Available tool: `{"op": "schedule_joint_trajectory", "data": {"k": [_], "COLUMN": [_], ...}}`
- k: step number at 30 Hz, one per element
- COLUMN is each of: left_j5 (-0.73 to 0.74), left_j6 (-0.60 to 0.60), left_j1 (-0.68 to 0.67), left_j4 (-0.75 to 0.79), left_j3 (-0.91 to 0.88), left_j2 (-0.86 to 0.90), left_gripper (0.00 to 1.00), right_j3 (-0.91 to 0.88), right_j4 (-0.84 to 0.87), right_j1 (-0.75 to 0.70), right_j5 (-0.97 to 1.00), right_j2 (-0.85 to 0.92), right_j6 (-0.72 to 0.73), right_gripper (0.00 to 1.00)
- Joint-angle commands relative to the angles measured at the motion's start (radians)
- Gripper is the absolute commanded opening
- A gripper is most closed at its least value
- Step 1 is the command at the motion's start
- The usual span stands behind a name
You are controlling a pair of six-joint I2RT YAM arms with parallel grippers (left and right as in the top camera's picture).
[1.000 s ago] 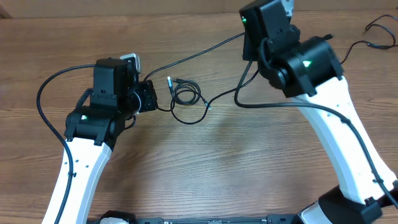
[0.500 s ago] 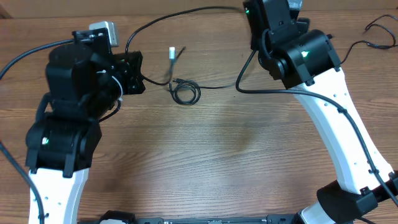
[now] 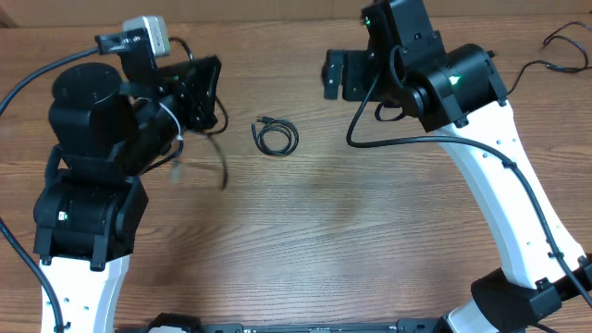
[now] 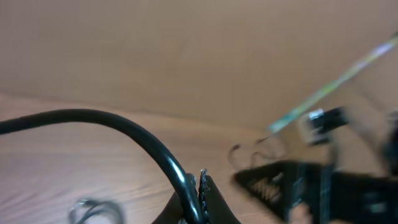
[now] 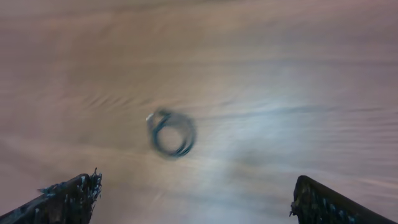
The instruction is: Untangle cables
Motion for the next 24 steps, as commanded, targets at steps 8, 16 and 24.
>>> {"op": "schedule_joint_trajectory", "data": {"k": [8,16,24], "left_j5": [0.076,-0.001,0.010], "left_j6": [-0.264,-0.431,-0.580], "left_j1": [0.010,0.010,0.010], "left_j4": [0.159,0.159,0.163], "left_j3": [0.019,0.019,0.019], "left_j2": [-0.006,-0.004,-0.004], "left_gripper": [0.04,0.04,0.04], "right_j3": [0.000,0.000,0.000], "right_j4": [0.002,0.005,0.005], "right_j1": [0.003,0.003,0.014], "right_j5": [-0.342,-0.547,-0.729], "right_j2": [0.030,0.030,0.030], "right_j6": [-0.107,-0.344,-0.566], "right_gripper": [1.00,1.00,1.00]}}
